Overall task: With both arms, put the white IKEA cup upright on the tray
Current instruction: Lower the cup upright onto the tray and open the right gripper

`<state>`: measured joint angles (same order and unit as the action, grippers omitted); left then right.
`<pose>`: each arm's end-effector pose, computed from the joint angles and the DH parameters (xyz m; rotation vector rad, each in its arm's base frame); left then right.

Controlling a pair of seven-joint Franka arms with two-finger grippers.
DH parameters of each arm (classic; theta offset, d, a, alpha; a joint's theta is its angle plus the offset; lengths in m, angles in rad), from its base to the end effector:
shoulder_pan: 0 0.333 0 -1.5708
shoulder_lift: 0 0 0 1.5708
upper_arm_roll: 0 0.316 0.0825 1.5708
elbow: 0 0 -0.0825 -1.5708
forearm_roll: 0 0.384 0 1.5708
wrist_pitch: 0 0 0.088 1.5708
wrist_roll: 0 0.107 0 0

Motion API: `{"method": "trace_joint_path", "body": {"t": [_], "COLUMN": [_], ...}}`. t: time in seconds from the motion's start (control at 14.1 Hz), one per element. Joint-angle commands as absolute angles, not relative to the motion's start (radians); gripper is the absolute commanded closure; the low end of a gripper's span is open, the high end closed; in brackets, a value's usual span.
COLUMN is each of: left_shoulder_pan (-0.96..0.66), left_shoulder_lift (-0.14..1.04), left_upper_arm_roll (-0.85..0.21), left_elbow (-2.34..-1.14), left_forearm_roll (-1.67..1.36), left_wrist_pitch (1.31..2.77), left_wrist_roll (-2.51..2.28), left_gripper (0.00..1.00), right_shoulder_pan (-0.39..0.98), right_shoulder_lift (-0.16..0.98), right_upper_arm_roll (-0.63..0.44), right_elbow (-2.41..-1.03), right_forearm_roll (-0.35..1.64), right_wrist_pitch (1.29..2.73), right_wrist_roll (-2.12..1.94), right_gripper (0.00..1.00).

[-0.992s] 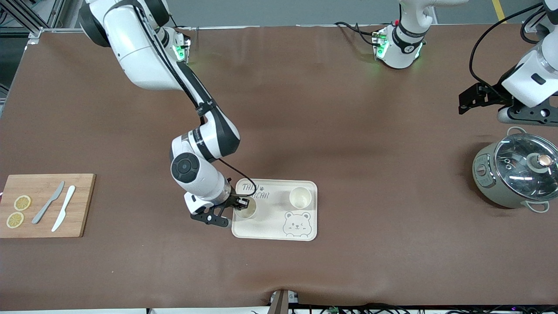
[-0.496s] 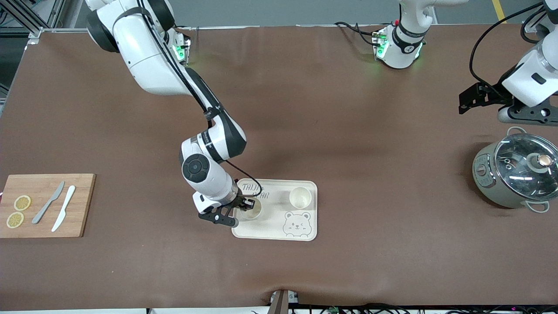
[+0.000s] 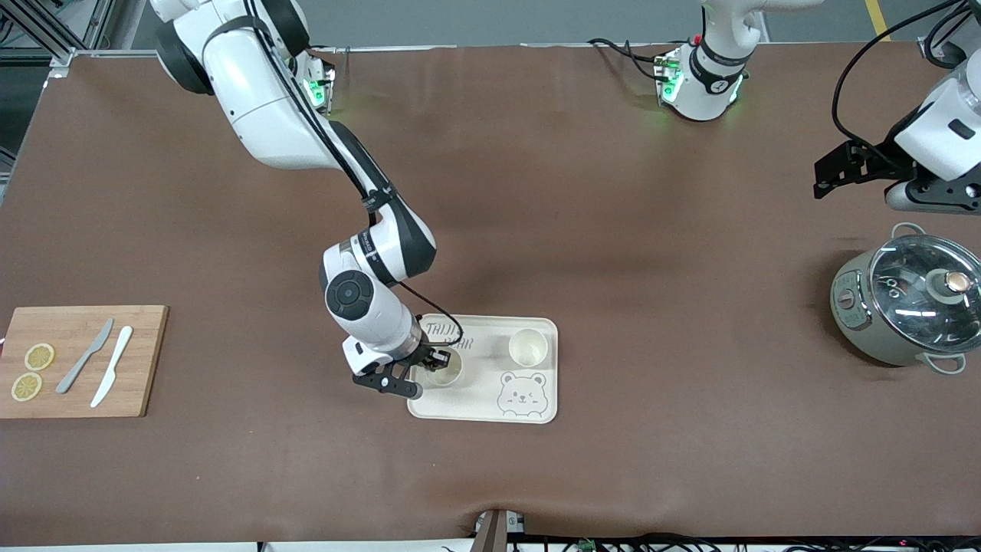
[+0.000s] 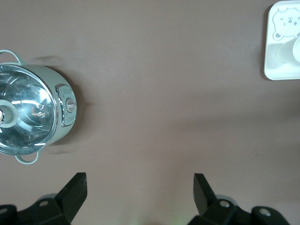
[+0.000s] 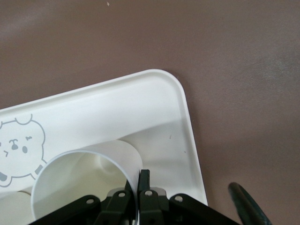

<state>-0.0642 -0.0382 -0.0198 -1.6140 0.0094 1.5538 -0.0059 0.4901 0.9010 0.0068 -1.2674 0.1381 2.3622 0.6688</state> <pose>0.5386 -0.0445 0.6236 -3.1279 0.1221 0.0337 0.6766 0.3673 0.2287 -2.9131 0.3866 -0.1478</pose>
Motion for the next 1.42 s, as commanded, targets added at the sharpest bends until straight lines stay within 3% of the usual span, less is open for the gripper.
{"method": "trace_joint_path", "body": {"t": [0.0,0.21,0.5,0.71,0.78,0.85,0.92,1.35], "left_shoulder_pan": [-0.046,-0.048,-0.049,-0.049,-0.049,-0.049,-0.049,-0.049], "left_shoulder_lift": [-0.051,-0.051,-0.035,-0.026,-0.025,-0.023,-0.021,-0.023], "left_upper_arm_roll": [-0.023,-0.026,-0.028,-0.029,-0.031,-0.031,-0.032,-0.031], "left_elbow": [-1.598,-1.598,-1.572,-1.563,-1.563,-1.563,-1.56,-1.552], "left_forearm_roll": [-0.002,-0.002,0.003,0.0,0.002,0.006,0.0,0.0], "left_wrist_pitch": [1.565,1.574,1.591,1.591,1.591,1.591,1.591,1.591], "left_wrist_roll": [-0.044,-0.017,-0.058,-0.092,-0.091,-0.089,-0.086,-0.081], "left_gripper": [0.0,0.0,0.0,0.0,0.0,0.0,0.0,0.0], "right_shoulder_pan": [0.505,0.503,0.497,0.495,0.497,0.494,0.494,0.494], "right_shoulder_lift": [0.922,0.922,0.925,0.925,0.925,0.923,0.923,0.917], "right_upper_arm_roll": [-0.008,-0.006,-0.006,-0.006,-0.006,-0.006,-0.006,-0.006], "right_elbow": [-1.235,-1.235,-1.236,-1.236,-1.236,-1.236,-1.238,-1.238], "right_forearm_roll": [0.12,0.12,0.12,0.118,0.111,0.098,0.092,0.091], "right_wrist_pitch": [2.364,2.364,2.364,2.362,2.362,2.362,2.362,2.358], "right_wrist_roll": [0.704,0.703,0.701,0.701,0.698,0.696,0.696,0.693], "right_gripper": [1.0,0.97,0.79,0.53,0.34,0.07,0.0,0.0]}}
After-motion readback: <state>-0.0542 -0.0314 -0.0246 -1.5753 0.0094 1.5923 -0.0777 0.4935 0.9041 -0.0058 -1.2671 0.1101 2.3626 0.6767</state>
